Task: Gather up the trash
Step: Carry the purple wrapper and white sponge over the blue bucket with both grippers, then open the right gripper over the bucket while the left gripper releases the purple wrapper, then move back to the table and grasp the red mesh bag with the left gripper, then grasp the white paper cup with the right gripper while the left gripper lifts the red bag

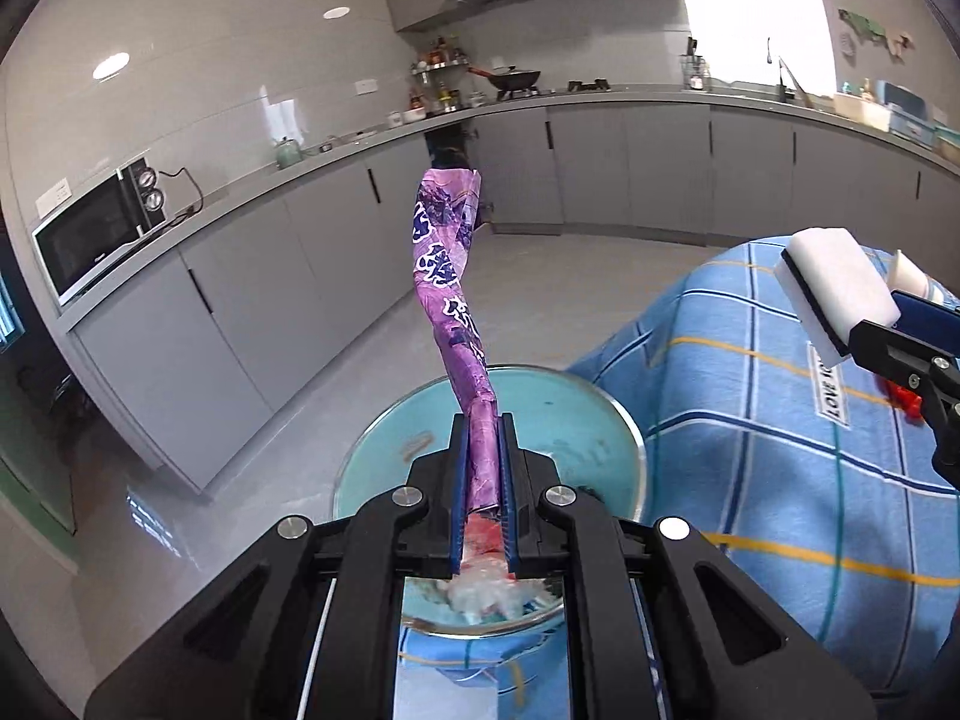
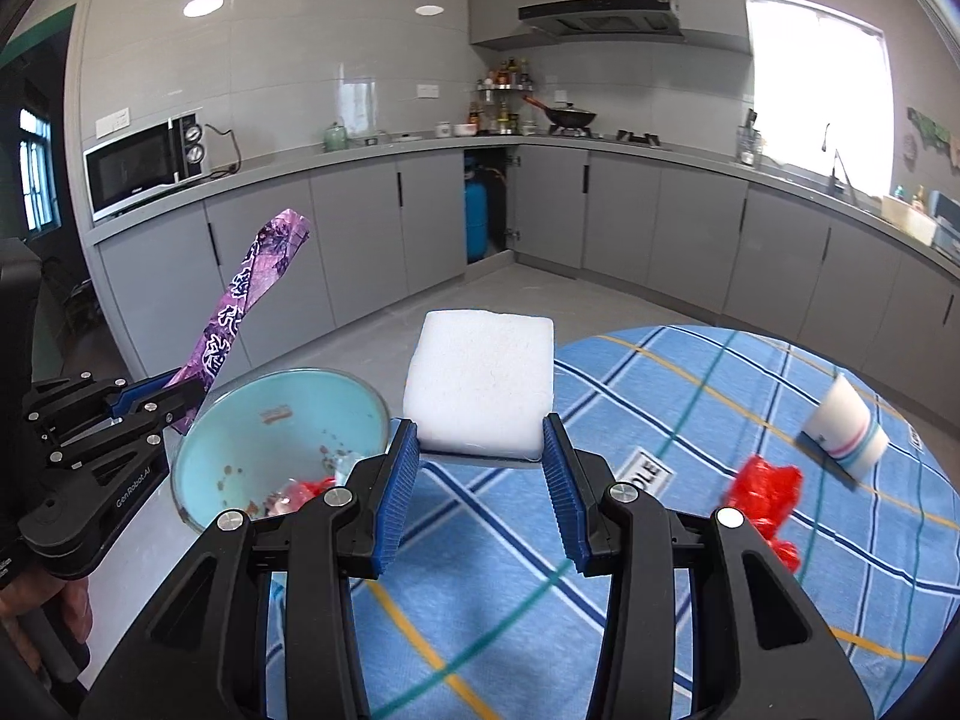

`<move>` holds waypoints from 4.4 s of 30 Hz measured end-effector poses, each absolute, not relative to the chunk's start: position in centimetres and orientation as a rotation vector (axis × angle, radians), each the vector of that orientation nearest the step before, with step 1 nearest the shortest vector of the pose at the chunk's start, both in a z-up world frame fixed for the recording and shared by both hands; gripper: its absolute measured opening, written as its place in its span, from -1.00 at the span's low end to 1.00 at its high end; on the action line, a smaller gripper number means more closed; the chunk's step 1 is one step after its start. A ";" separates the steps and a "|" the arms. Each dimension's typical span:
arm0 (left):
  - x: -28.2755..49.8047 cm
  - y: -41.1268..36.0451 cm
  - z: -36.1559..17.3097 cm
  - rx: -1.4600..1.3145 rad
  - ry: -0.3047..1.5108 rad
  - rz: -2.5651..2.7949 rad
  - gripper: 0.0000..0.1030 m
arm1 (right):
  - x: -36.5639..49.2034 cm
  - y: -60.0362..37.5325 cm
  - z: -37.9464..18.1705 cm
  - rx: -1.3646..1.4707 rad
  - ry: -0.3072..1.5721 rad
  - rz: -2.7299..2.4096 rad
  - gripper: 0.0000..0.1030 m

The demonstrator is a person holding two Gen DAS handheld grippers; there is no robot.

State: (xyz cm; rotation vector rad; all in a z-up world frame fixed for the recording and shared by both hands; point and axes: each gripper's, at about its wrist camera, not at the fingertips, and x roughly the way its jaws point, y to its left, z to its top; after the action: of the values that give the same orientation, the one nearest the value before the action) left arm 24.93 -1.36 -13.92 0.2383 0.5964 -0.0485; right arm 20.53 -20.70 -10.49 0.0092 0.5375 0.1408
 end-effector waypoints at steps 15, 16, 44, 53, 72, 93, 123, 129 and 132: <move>25.4 2.0 -14.0 0.214 0.608 0.021 -0.82 | 22.3 -17.0 -10.7 -0.024 0.539 0.227 -0.18; 25.4 2.0 -14.0 0.214 0.609 0.021 -0.82 | 22.4 -16.7 -10.8 -0.027 0.540 0.231 -0.18; 26.7 3.8 -14.7 0.204 0.657 0.080 -0.59 | 24.6 -13.0 -12.3 -0.055 0.552 0.339 0.10; 26.7 3.4 -15.5 0.239 0.661 0.115 -0.03 | 24.7 -14.8 -12.9 -0.028 0.567 0.285 0.29; 25.0 -5.6 -14.1 0.296 0.591 -0.038 0.49 | 18.7 -26.3 -12.6 -0.013 0.579 0.041 0.39; 24.6 -33.6 -17.8 0.469 0.628 -0.448 0.70 | 9.9 -47.9 -15.8 0.182 0.598 -0.385 0.54; 37.1 -31.7 -18.0 0.449 0.665 -0.398 -0.66 | 28.7 -49.8 -17.7 -0.024 0.768 -0.193 0.61; 37.0 -31.8 -19.2 0.456 0.689 -0.418 -0.66 | 29.6 -50.2 -18.7 0.019 0.808 -0.137 0.58; 37.1 -31.8 -19.6 0.455 0.697 -0.418 -0.66 | 29.8 -50.6 -19.4 0.071 0.855 -0.110 0.09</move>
State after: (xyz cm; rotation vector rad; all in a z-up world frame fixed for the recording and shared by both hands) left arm 37.08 -31.78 -19.64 0.4553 0.6970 -0.4179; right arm 29.77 -50.65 -19.36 0.0705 0.8547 -0.1096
